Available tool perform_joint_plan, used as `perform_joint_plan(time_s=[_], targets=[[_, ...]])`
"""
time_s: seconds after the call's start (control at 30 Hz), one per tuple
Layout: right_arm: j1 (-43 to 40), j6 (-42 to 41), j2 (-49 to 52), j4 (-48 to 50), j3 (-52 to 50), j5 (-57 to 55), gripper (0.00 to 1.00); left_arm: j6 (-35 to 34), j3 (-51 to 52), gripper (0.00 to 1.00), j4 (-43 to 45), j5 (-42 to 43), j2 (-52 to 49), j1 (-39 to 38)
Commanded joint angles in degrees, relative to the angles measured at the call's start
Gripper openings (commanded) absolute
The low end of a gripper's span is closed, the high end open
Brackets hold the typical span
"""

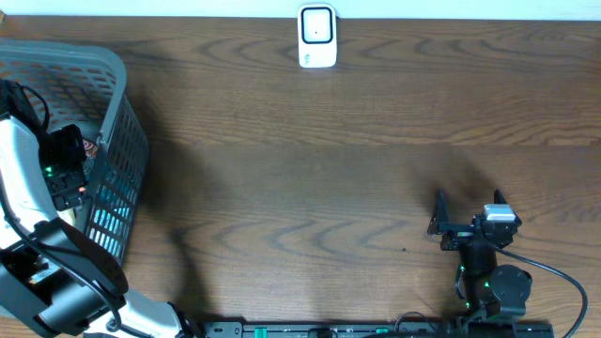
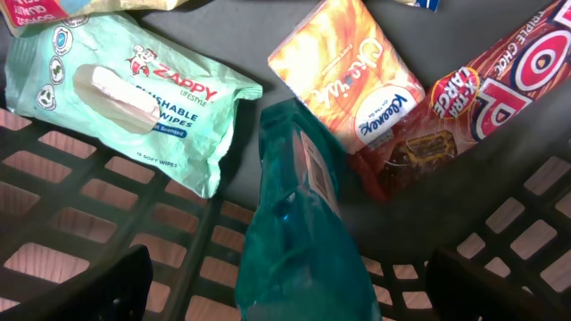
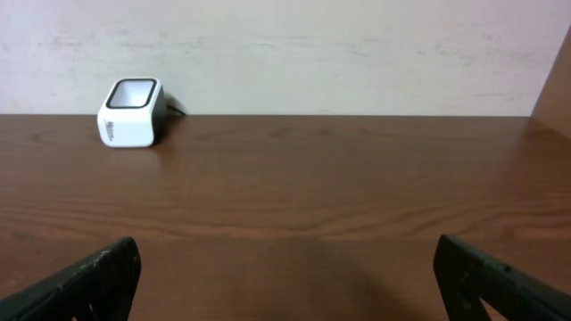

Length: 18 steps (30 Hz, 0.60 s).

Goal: Scan the item barcode
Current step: 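Lower the left gripper and grasp the teal Listerine bottle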

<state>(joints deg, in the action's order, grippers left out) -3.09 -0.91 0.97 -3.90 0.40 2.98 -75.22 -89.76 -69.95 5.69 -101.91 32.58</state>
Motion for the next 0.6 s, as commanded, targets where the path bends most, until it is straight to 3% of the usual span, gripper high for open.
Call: perform_joint_plan(time_s=[0.0, 0.4, 0.53, 0.57], targets=[[-0.20, -0.76, -0.22, -0.22, -0.09, -0.26, 0.99, -0.50, 0.85, 0.98, 0.68, -0.31, -0.87, -0.17], [-0.20, -0.76, -0.22, -0.22, -0.09, -0.26, 0.99, -0.50, 4.59, 1.00, 6.23, -0.68, -0.96, -2.82], [-0.20, -0.76, -0.22, -0.22, -0.09, -0.26, 0.99, 0.22, 4.79, 0.81, 5.99, -3.82, -0.96, -2.78], [-0.20, -0.76, -0.22, -0.22, -0.09, -0.26, 0.99, 0.63, 4.79, 0.81, 6.01, -3.82, -0.96, -2.78]])
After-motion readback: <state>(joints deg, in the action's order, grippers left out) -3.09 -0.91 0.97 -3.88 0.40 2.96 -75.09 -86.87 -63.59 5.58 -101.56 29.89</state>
